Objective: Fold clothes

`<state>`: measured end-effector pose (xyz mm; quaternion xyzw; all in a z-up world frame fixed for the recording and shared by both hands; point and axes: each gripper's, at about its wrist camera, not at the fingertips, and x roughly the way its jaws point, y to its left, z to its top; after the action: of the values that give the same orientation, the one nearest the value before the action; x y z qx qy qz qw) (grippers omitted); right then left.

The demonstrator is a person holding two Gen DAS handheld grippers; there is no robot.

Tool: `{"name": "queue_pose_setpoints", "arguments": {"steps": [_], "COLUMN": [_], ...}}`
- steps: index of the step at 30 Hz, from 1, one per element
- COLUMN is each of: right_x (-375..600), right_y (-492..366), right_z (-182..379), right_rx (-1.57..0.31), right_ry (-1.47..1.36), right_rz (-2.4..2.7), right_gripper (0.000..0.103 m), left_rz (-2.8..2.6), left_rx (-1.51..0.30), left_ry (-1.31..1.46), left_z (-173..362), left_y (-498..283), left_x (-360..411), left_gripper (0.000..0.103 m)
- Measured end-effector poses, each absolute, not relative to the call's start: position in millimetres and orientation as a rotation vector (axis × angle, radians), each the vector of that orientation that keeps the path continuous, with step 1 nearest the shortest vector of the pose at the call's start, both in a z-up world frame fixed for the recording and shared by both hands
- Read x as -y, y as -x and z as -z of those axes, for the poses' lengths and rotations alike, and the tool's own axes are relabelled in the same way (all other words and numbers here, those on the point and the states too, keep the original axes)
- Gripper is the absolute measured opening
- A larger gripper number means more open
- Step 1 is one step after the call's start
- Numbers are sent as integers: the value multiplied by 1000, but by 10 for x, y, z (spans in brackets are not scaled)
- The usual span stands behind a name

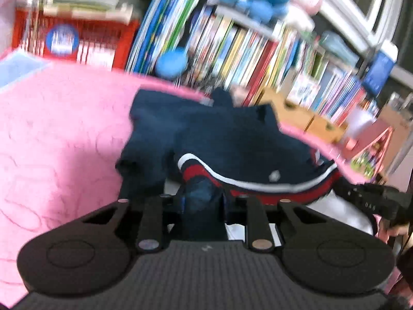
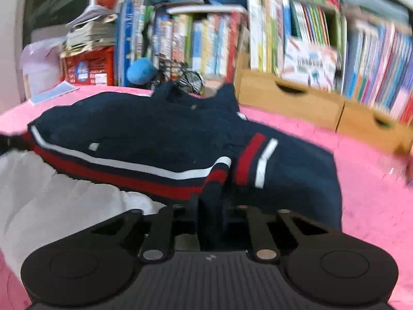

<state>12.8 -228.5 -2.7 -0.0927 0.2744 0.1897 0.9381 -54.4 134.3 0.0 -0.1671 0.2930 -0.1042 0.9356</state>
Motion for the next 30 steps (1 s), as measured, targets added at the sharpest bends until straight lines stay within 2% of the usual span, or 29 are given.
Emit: {"name": "queue_pose_setpoints", "arguments": {"steps": [6,12,17,25,30], "right_x": [2417,2555,2408,2206,2174], "right_y": [239,-92,-775,-1656,-1874], "right_z": [-515,-997,-925,-257,98], "right_rx": [-369,-227,-234,-382,-457], "right_ry": [172,162,205,218,242], "right_rz": [-363,-273,-219,-185,-171], "right_gripper": [15,15,15,15,16], "left_rz": [258,231,192,128,123], "left_rx": [-413,-360,-460,-621,-631], "left_ry": [233,42,31,16,3], "left_z": [-693,-1049,-653,-11,284], "left_y": [441,-446,-1009,-1906,-2015], "left_x": [-1189,-997,-957,-895,-933], "left_gripper": [23,23,23,24,28]}}
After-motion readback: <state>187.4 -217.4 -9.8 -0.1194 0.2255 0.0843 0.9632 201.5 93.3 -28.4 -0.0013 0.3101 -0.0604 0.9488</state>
